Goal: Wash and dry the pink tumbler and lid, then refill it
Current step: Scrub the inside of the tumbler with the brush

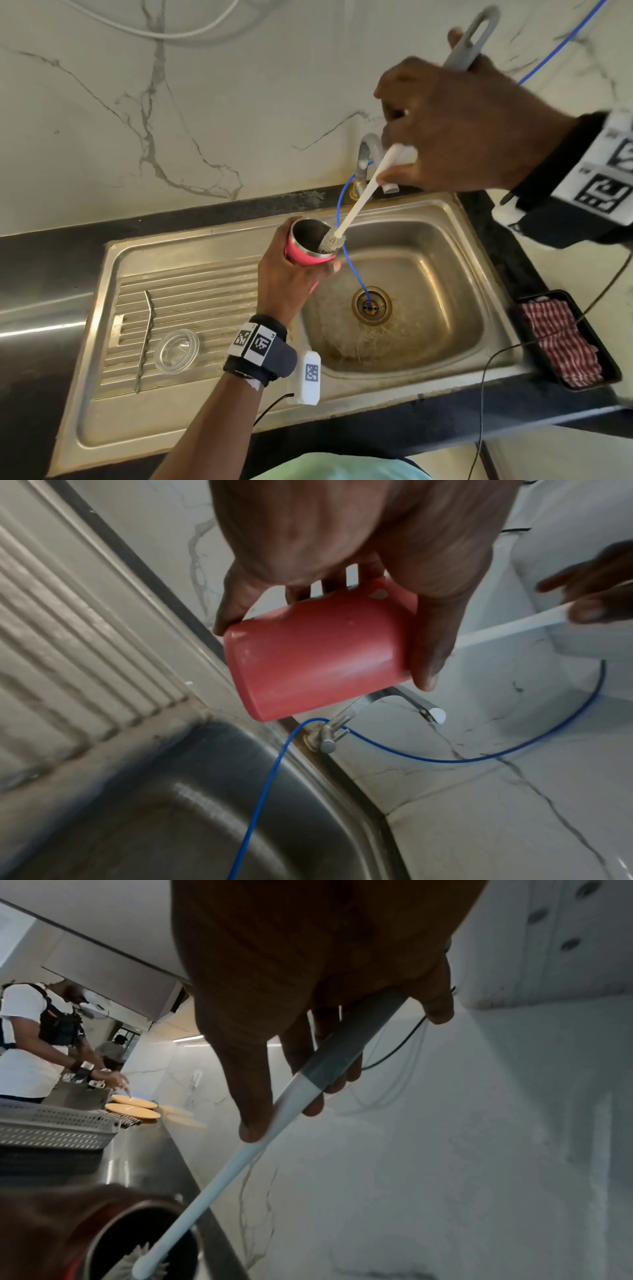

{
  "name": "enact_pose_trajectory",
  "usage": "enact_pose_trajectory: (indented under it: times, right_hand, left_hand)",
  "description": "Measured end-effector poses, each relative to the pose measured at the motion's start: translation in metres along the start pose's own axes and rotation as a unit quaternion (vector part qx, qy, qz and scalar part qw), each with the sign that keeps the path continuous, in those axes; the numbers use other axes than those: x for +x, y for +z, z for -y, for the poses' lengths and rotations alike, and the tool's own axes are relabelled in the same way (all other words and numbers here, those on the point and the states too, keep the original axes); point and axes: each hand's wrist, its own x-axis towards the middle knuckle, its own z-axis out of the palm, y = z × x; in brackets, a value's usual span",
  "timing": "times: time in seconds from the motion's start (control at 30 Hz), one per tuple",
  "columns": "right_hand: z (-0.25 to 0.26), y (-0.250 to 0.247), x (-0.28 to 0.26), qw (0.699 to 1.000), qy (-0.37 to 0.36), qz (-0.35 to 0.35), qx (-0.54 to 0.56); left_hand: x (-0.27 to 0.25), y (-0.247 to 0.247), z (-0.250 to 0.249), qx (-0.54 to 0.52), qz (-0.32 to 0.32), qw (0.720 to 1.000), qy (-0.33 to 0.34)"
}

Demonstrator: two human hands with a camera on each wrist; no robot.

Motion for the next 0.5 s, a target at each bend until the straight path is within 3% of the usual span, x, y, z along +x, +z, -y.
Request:
enact_pose_trajectory:
  times: [0.27,0.5]
  right_hand:
    - [0.033,0.024,0.004,0.999,-0.016,0.023,-0.024]
    - [0.004,-0.015,0.002,1.000,-0.002,0.015,-0.025]
  left_hand:
    - [0.002,0.010,-0.015,-0.025,0.003,0.999,0.020]
    - [-0.002,0.005,0.000,-0.016,-0.006,1.000,-0.017]
